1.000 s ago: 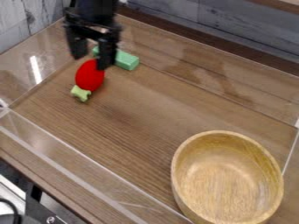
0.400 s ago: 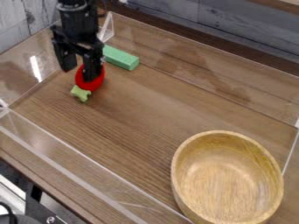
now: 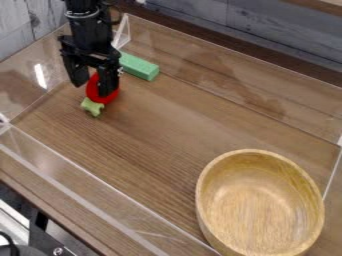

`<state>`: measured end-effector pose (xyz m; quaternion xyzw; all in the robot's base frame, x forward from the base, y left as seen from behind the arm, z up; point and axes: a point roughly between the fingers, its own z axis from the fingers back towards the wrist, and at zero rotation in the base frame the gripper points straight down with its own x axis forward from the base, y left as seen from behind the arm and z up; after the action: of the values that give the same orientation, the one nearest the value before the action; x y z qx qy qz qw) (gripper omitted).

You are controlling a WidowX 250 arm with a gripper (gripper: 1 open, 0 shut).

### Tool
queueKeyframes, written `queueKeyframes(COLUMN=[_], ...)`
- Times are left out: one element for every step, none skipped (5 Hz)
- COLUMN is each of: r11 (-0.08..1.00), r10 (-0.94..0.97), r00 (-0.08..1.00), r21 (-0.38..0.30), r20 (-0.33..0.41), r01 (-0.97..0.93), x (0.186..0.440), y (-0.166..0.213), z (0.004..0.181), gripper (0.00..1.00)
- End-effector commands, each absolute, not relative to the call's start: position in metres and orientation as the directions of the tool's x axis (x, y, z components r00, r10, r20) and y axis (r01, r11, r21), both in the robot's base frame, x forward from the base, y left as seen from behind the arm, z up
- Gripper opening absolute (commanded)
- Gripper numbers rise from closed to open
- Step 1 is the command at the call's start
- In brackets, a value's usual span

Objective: Move the red object to the right side of the table

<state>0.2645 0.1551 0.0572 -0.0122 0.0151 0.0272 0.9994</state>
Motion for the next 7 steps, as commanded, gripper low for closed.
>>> queueKeyframes(r11=[0.997,0.996,0.995,0.994,0.993,0.993,0.992], r10=[0.079,0.091,0.099,0.107,0.115,0.119,0.124], r00=[0.997,0.996,0.995,0.994,0.993,0.993,0.992], r21=[-0.008,-0.009,-0.011,-0.012,-0.015,-0.017,-0.017], r20=[0.011,0.011,0.017,0.019,0.021,0.023,0.023], r01=[-0.079,-0.091,-0.099,-0.107,-0.114,-0.119,-0.123], x=[0.2695,0.2716,0.2745,0.2764,0.2772,0.2778,0.2779], y=[0.1606,0.1612,0.162,0.1636,0.1644,0.1652,0.1662], z=[0.0682,0.0669,0.0686,0.0678,0.0686,0.0696,0.0693], gripper=[1.0,1.0,1.0,1.0,1.0,1.0,1.0])
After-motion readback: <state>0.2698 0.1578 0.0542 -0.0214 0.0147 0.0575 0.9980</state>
